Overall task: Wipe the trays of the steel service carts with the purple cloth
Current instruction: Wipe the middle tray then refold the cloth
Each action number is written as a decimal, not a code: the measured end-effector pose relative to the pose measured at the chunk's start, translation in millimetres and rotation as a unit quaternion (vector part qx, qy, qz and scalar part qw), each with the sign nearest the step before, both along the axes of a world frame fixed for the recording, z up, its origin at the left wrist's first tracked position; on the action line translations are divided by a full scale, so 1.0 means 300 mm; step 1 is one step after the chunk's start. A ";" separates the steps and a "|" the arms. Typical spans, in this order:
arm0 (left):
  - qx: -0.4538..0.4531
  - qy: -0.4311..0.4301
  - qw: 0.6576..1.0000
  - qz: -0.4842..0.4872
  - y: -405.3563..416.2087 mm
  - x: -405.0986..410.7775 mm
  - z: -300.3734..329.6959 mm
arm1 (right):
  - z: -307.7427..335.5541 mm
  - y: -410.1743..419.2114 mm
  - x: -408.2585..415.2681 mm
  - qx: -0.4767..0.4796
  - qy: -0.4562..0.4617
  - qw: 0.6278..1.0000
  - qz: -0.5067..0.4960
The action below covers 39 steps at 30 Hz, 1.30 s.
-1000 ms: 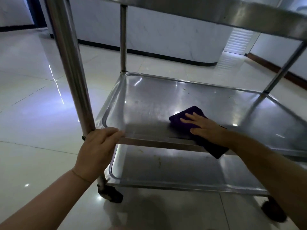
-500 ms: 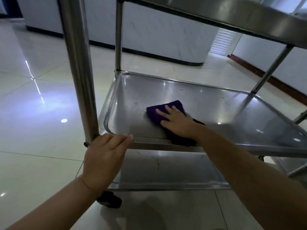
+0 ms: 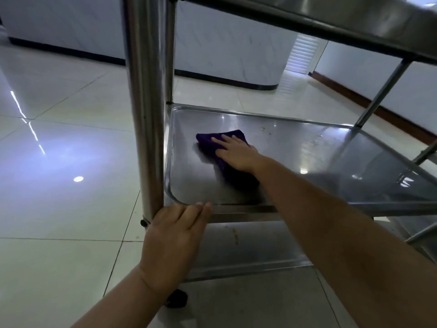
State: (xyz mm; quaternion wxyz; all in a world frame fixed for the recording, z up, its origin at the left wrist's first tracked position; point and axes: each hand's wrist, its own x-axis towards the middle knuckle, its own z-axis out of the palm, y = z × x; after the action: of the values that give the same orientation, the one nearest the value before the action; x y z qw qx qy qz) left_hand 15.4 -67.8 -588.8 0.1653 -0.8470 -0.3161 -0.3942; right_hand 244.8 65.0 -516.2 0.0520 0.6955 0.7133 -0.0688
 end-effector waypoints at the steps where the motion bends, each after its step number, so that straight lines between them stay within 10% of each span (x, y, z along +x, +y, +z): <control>1: -0.002 0.004 1.000 0.001 -0.001 0.000 0.001 | 0.001 -0.021 0.063 0.004 0.000 0.999 -0.033; 12: -0.100 0.067 0.992 0.025 -0.036 -0.017 0.040 | 0.012 -0.228 0.337 0.029 0.017 0.969 -0.245; 30: -0.191 0.058 0.977 0.073 0.017 0.010 0.110 | 0.035 0.023 -0.243 -0.001 0.056 0.997 0.053; 39: -0.162 0.056 0.980 0.102 0.014 0.022 0.132 | 0.042 0.080 -0.106 0.020 0.094 0.994 0.056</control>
State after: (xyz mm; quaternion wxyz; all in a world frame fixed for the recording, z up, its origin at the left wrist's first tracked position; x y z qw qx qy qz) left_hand 21.9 -63.7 -549.2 0.0831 -0.8464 -0.4508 -0.2710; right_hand 212.9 89.1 -503.6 -0.0256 0.6458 0.7541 -0.1167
